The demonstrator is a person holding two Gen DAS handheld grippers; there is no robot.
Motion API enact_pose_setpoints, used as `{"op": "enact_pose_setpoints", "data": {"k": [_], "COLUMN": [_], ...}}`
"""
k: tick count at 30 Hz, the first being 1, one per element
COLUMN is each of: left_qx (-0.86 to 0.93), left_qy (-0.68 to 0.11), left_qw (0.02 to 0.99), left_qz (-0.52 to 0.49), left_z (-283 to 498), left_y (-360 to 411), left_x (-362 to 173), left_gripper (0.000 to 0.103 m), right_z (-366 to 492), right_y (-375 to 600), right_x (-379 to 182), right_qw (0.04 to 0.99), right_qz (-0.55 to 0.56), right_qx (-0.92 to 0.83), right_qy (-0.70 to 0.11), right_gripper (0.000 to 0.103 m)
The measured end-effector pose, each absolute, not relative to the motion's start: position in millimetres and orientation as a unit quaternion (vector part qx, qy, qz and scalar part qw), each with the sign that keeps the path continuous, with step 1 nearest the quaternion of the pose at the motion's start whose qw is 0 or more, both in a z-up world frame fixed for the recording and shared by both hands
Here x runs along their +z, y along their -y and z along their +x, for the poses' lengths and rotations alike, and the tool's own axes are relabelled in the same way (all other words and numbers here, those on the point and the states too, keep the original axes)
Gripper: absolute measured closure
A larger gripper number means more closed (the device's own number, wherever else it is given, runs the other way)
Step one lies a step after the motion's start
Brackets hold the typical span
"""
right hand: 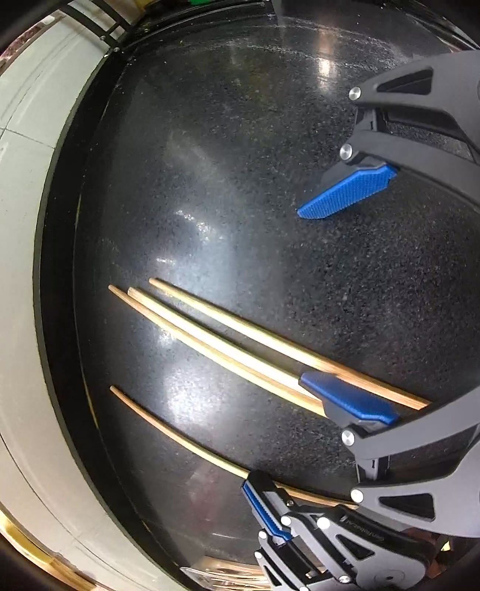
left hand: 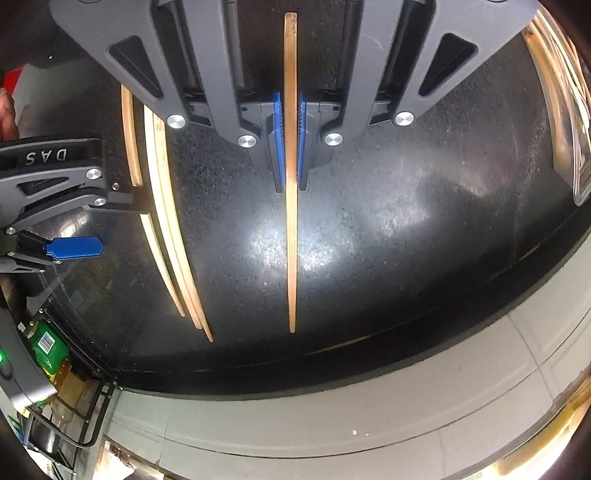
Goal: Organize utensils
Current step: 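Grasp a bamboo chopstick with the left tool while the right tool grasps another, then carry both chopsticks over the clear tray with both tools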
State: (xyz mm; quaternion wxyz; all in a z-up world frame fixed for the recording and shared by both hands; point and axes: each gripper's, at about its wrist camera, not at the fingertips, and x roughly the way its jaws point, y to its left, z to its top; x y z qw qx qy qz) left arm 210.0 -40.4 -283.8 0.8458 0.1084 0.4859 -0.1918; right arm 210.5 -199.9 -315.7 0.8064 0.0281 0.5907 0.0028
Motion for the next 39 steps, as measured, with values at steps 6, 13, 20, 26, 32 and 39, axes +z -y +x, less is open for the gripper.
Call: {"op": "enact_pose_setpoints", "data": {"k": [6, 13, 20, 26, 32, 39], "left_qx": [-0.186, -0.153, -0.113, -0.077, -0.044, -0.023], "left_qy": [-0.504, -0.490, -0.456, -0.443, -0.442, -0.437], "left_qw": [0.837, 0.851, 0.878, 0.891, 0.895, 0.899], "left_qz": [0.102, 0.108, 0.094, 0.064, 0.025, 0.013], "left_z": [205, 187, 147, 110, 78, 52], "left_y": [30, 18, 3, -7, -18, -29], "left_x": [-275, -239, -178, -131, -103, -91], "left_gripper": [0.097, 0.097, 0.097, 0.097, 0.097, 0.097], "right_z": [203, 192, 151, 118, 95, 73], "right_y": [191, 200, 190, 182, 172, 146], "right_x": [-307, -300, -219, -155, -114, -94], "right_qw": [0.810, 0.807, 0.854, 0.874, 0.884, 0.886], "right_qz": [0.022, 0.059, 0.045, 0.055, 0.045, 0.023], "right_qx": [0.021, 0.035, 0.063, 0.096, 0.121, 0.142], "right_qy": [-0.586, -0.586, -0.515, -0.473, -0.450, -0.442], "right_gripper": [0.090, 0.096, 0.096, 0.096, 0.096, 0.096]}}
